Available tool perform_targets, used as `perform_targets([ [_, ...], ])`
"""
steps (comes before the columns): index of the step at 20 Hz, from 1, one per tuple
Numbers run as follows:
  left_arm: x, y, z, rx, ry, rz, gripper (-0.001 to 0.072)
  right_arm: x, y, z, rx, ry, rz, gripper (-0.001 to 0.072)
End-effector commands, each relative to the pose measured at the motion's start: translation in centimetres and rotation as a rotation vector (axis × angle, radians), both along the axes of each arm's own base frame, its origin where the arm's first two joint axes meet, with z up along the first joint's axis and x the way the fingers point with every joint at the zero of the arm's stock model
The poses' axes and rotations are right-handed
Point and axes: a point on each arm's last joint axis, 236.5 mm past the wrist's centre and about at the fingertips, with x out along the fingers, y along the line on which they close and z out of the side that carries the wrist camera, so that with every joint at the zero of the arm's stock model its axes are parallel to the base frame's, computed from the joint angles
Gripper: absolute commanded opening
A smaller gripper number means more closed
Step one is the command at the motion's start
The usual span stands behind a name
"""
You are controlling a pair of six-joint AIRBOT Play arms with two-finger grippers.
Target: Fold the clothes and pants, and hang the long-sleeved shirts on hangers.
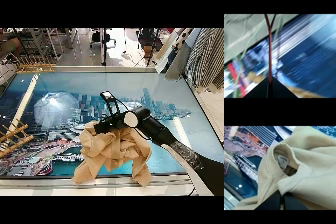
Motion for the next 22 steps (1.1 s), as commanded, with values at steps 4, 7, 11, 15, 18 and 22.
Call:
perform_targets([
  [4, 11.8, -20.9, 20.0, 0.073, -0.705, -0.778, 0.0011, 2.2, -2.8, 0.5, -0.116, -0.129, -0.010, 0.0023],
  [7, 11.1, -34.3, 18.6, -0.042, -0.714, -1.311, 0.0011, 4.0, -5.4, 1.4, -0.172, -0.200, -0.043, 0.0023],
  [11, 6.9, -43.8, 13.1, -0.301, -0.560, -1.748, 0.0011, 5.6, -7.7, 1.6, -0.188, -0.210, -0.095, 0.0023],
  [15, 5.2, -48.5, 11.3, -0.507, -0.549, -1.943, 0.0011, 6.7, -9.4, 1.6, -0.202, -0.213, -0.127, 0.0022],
  [18, 4.5, -49.7, 11.1, -0.564, -0.555, -1.996, 0.0011, 7.3, -9.7, 1.8, -0.206, -0.234, -0.142, 0.0022],
  [22, 4.5, -49.8, 10.9, -0.607, -0.526, -1.976, 0.0011, 8.7, -9.0, 2.7, -0.144, -0.274, -0.196, 0.0022],
])
